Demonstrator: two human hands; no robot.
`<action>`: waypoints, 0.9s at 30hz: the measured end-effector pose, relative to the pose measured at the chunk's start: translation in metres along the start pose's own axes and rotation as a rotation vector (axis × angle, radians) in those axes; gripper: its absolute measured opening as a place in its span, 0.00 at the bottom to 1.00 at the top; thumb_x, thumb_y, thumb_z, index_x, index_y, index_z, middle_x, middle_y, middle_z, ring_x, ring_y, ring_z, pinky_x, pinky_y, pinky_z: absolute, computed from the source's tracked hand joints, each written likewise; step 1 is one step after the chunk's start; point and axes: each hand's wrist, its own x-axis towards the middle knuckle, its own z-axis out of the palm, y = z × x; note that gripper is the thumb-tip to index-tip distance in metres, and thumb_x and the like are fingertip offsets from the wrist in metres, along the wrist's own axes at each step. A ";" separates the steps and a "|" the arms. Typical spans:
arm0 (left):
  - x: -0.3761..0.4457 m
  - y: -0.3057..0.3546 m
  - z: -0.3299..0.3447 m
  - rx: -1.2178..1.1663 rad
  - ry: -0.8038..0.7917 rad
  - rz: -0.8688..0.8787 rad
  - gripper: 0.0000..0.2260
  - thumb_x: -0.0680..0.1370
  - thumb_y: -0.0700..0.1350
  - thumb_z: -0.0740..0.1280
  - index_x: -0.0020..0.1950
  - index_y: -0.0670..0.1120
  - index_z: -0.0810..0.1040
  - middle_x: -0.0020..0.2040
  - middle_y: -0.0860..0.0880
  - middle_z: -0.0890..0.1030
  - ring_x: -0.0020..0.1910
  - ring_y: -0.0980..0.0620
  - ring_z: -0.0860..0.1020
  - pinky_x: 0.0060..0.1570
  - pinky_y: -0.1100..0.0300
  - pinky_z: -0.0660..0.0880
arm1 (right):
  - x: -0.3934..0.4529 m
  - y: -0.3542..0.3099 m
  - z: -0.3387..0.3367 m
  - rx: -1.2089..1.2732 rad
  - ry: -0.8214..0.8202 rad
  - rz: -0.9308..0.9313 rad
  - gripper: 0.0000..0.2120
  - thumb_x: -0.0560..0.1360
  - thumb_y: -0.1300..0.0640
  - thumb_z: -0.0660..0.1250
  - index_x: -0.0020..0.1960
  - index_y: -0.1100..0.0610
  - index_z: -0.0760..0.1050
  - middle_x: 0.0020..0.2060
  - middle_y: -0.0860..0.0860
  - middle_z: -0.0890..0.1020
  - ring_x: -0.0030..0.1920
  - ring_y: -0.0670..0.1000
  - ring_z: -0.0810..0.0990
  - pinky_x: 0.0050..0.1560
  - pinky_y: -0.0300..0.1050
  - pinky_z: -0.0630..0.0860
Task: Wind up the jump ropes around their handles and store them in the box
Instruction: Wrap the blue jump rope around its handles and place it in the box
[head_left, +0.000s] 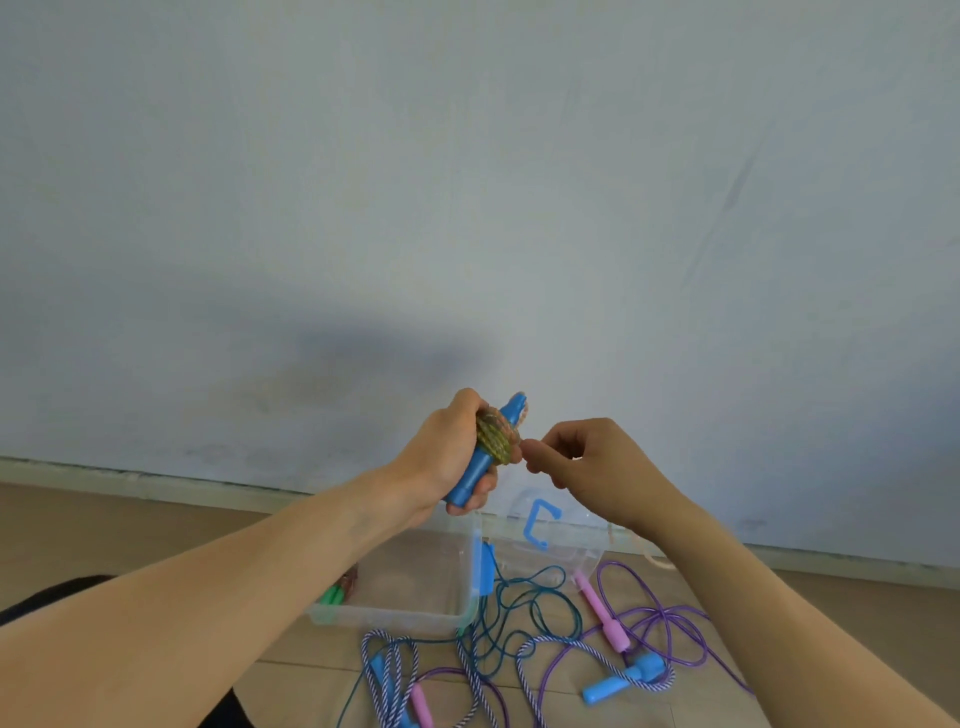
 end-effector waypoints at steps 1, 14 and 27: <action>0.001 -0.001 0.001 -0.008 0.023 -0.007 0.27 0.82 0.51 0.46 0.46 0.36 0.79 0.22 0.46 0.69 0.20 0.50 0.64 0.24 0.60 0.60 | 0.002 0.000 0.002 -0.008 0.010 0.021 0.16 0.76 0.42 0.67 0.38 0.52 0.82 0.28 0.47 0.79 0.26 0.44 0.71 0.30 0.39 0.71; 0.009 0.007 -0.017 -0.009 0.138 -0.136 0.23 0.81 0.54 0.48 0.46 0.40 0.75 0.22 0.47 0.69 0.18 0.52 0.64 0.21 0.65 0.59 | -0.007 -0.022 0.012 -0.160 -0.182 -0.122 0.20 0.79 0.47 0.64 0.40 0.62 0.81 0.31 0.53 0.82 0.24 0.45 0.64 0.27 0.34 0.65; 0.008 -0.003 0.000 0.545 0.171 -0.001 0.20 0.80 0.48 0.53 0.31 0.42 0.69 0.17 0.47 0.72 0.14 0.52 0.67 0.24 0.63 0.67 | -0.026 -0.039 -0.001 -0.505 -0.205 -0.439 0.11 0.75 0.54 0.68 0.35 0.58 0.79 0.26 0.51 0.76 0.29 0.52 0.72 0.33 0.43 0.69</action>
